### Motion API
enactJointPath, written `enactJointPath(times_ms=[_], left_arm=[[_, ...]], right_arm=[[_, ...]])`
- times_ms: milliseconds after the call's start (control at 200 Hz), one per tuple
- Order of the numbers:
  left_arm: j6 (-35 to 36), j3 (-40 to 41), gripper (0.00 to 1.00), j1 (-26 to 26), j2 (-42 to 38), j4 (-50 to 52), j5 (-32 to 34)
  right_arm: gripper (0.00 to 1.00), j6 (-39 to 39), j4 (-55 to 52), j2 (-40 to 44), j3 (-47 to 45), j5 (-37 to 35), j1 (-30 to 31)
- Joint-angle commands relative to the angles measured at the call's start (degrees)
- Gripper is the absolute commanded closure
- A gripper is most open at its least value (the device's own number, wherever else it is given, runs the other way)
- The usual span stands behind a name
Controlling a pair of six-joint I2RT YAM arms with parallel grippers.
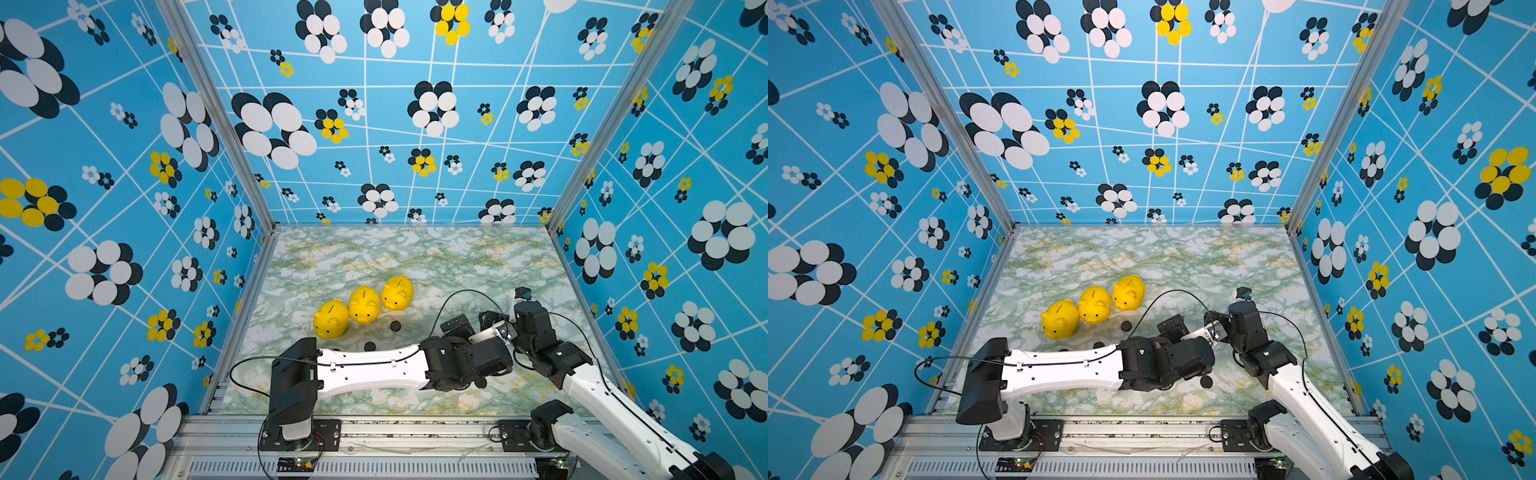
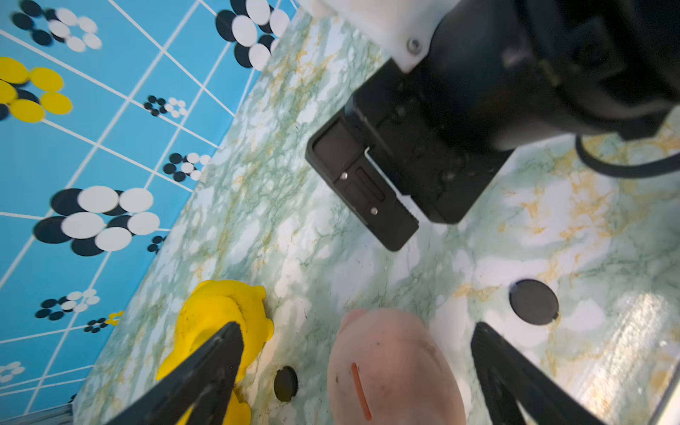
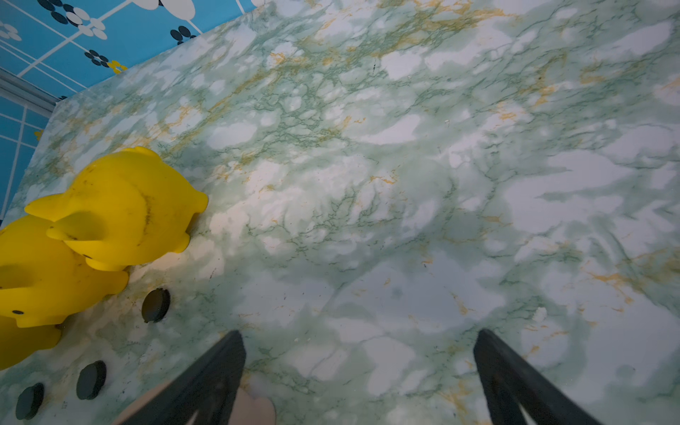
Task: Open piggy banks
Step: Adjust the piggy bank at the center of the board.
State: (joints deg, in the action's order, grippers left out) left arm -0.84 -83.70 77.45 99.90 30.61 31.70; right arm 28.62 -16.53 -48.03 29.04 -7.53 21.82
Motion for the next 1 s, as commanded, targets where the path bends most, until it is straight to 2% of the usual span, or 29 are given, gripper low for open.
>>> enactJointPath(times_ms=[0, 305, 480, 655, 795, 995], left_arm=[[-6.0, -1.2, 0.01, -4.0, -1.0, 13.9, -13.8], [-16.4, -4.2, 0.01, -12.9, 3.2, 22.2, -23.8], [-20.2, -7.5, 0.01, -14.9, 6.8, 23.7, -30.7], [-24.8, -11.5, 0.0, -16.5, 12.5, 27.5, -31.9], [-25.5, -14.0, 0.02, -16.5, 17.0, 29.7, -30.5], [-27.8, -14.8, 0.09, -18.0, 19.9, 26.9, -27.5]], right_arm=[[0.01, -1.5, -2.5, 1.2, 1.9, 3.0, -0.3], [0.01, 1.2, -4.9, 5.9, -2.5, 11.7, -0.3], [0.01, 3.0, -4.6, 8.4, -4.1, 14.5, -0.3], [0.01, 3.0, -5.0, 8.6, -4.2, 16.4, -0.3], [0.01, 3.5, -6.2, 8.5, -3.9, 17.3, -0.3], [0.01, 5.9, -8.5, 9.1, -5.0, 16.2, -0.3]])
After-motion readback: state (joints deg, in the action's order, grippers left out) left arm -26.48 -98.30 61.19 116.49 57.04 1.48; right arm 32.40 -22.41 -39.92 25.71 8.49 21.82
